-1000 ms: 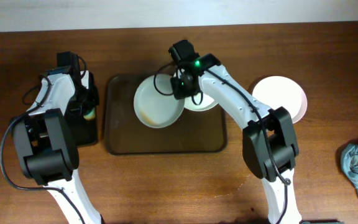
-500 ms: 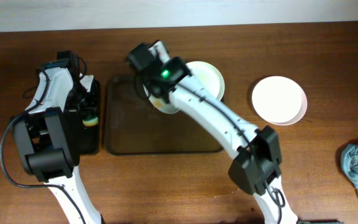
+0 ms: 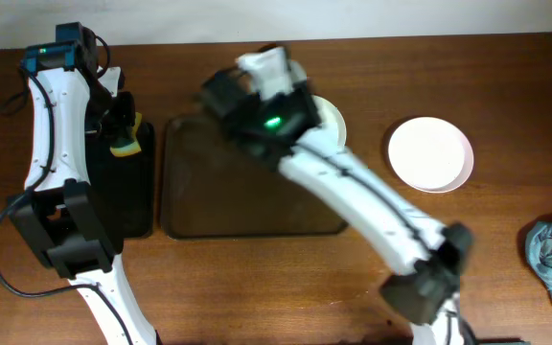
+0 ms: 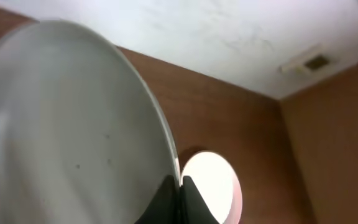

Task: Clean dirty plates on tray and stack at the side
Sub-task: 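Lift the white plate and stack it on the pinkish plate, then grip the pale blue-white plate rim with the right gripper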

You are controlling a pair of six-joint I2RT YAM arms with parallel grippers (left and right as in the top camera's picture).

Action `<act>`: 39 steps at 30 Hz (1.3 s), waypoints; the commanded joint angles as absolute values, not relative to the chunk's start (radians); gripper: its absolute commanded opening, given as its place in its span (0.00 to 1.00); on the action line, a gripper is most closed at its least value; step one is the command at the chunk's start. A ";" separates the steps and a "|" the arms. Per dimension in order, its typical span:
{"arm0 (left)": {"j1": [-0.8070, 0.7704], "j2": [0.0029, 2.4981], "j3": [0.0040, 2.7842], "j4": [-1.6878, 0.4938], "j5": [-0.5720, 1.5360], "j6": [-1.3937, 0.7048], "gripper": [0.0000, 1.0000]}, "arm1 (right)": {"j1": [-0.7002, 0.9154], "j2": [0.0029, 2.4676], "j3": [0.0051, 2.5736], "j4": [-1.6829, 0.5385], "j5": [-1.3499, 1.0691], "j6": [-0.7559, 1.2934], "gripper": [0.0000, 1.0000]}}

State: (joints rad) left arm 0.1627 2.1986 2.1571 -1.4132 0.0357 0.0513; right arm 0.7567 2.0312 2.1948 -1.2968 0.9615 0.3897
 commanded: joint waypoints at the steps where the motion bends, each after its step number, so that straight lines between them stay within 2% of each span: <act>1: 0.158 2.195 2.178 -1.407 0.049 0.037 0.01 | 0.539 1.854 2.218 -1.429 0.700 0.466 0.04; 3: 0.158 2.195 2.178 -1.407 0.049 0.036 0.01 | 0.356 1.822 2.218 -1.578 0.609 0.489 0.04; 4: 0.158 2.195 2.178 -1.399 0.050 0.010 0.01 | 0.163 1.833 2.204 -1.659 0.558 0.492 0.04; 6: 0.157 2.195 2.178 -1.384 0.068 0.010 0.00 | 0.009 1.847 2.143 -1.632 0.518 0.492 0.04; 9: 0.157 2.195 2.178 -1.372 0.068 0.010 0.01 | -0.161 1.860 1.900 -1.410 0.470 0.487 0.04; 12: 0.157 2.195 2.178 -1.366 0.068 0.010 0.01 | -0.191 1.860 1.631 -1.089 0.429 0.485 0.04; 13: 0.157 2.195 2.178 -1.367 0.068 0.010 0.01 | -0.186 1.860 1.568 -1.011 0.400 0.461 0.05; 14: 0.157 2.195 2.178 -1.370 0.068 0.010 0.01 | -0.178 1.860 1.501 -0.940 0.346 0.460 0.31; 15: 0.157 2.195 2.178 -1.371 0.068 0.010 0.00 | -0.174 1.860 1.475 -0.916 0.286 0.432 0.52; 16: 0.157 2.195 2.178 -1.370 0.068 0.010 0.00 | -0.168 1.860 1.477 -0.916 0.231 0.379 0.64; 18: 0.157 2.195 2.178 -1.369 0.068 0.010 0.00 | -0.146 1.856 1.534 -0.949 0.131 0.311 0.70; 20: 0.157 2.195 2.178 -1.370 0.068 0.010 0.01 | -0.040 1.856 1.665 -0.970 -0.057 0.311 0.71; 21: 0.157 2.195 2.178 -1.370 0.068 0.010 0.01 | 0.053 1.858 1.664 -0.904 -0.102 0.356 0.67; 25: 0.157 2.195 2.177 -1.374 0.068 0.011 0.01 | 0.311 1.980 1.642 -0.778 0.008 0.594 0.64; 30: 0.157 2.195 2.177 -1.370 0.067 0.011 0.01 | 0.478 2.157 1.642 -0.692 0.006 0.593 0.63; 35: 0.157 2.195 2.177 -1.369 0.067 0.011 0.01 | 0.590 2.197 1.642 -0.695 -0.127 0.569 0.58; 39: 0.157 2.195 2.177 -1.367 0.068 0.011 0.01 | 0.677 2.197 1.642 -0.687 -0.339 0.376 0.50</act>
